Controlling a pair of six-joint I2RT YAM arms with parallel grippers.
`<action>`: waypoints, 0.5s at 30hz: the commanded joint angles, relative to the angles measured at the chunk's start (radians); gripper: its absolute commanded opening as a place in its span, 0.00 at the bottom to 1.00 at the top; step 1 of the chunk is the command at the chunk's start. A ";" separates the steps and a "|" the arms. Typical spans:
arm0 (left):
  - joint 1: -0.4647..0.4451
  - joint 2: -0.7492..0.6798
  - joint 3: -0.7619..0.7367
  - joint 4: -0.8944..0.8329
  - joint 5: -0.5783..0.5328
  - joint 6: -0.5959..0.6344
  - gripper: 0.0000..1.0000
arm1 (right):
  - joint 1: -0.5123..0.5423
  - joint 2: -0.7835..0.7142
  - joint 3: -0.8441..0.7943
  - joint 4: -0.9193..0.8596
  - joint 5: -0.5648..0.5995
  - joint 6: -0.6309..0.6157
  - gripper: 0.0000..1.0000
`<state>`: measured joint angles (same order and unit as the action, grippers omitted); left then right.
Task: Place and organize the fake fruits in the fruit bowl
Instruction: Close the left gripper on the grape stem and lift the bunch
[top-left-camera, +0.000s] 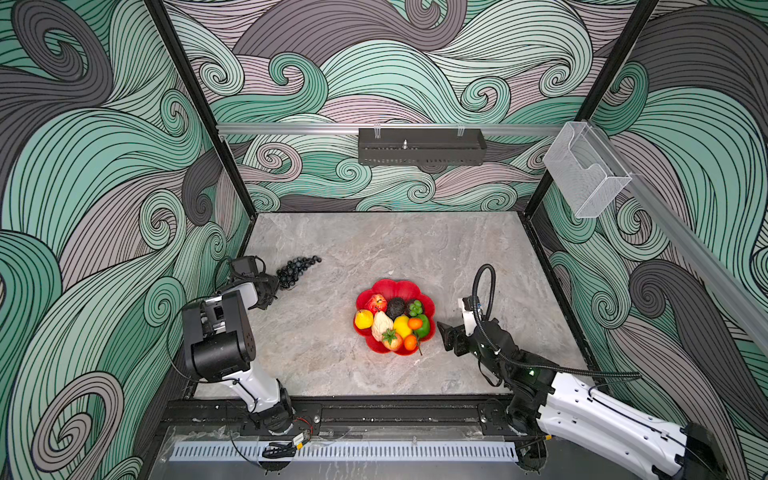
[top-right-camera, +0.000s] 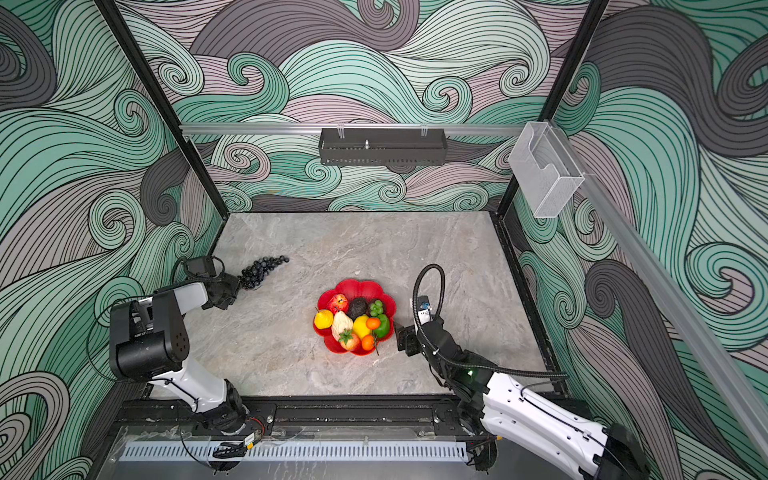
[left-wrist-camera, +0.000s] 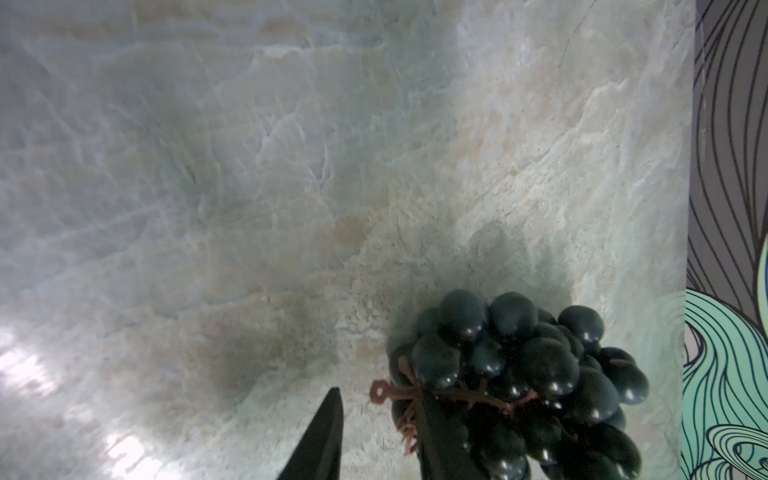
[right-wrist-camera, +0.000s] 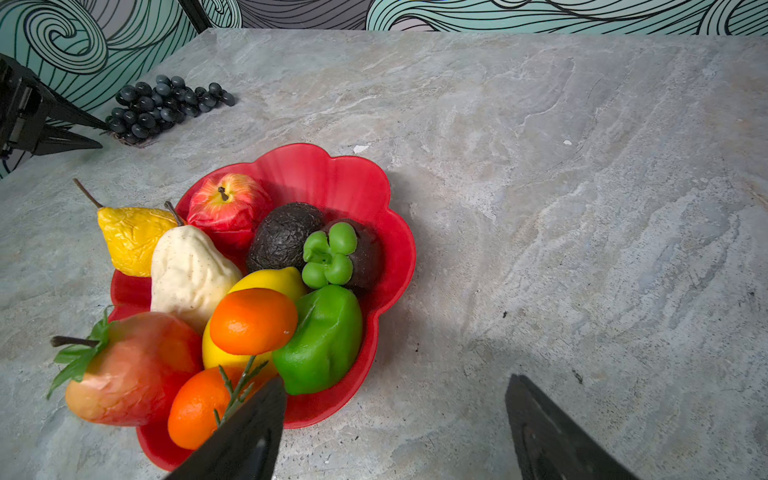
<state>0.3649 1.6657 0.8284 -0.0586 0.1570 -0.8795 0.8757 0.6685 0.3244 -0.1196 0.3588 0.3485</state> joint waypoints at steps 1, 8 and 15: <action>0.008 0.023 -0.006 0.066 0.035 -0.015 0.31 | -0.006 0.008 -0.002 0.022 -0.010 0.006 0.84; 0.009 0.043 -0.008 0.097 0.054 -0.021 0.28 | -0.009 0.022 -0.002 0.030 -0.018 0.008 0.85; 0.009 0.062 -0.002 0.150 0.100 -0.019 0.18 | -0.012 0.038 -0.002 0.039 -0.033 0.009 0.85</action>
<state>0.3656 1.7096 0.8211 0.0517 0.2180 -0.8925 0.8700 0.6991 0.3244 -0.1070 0.3370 0.3500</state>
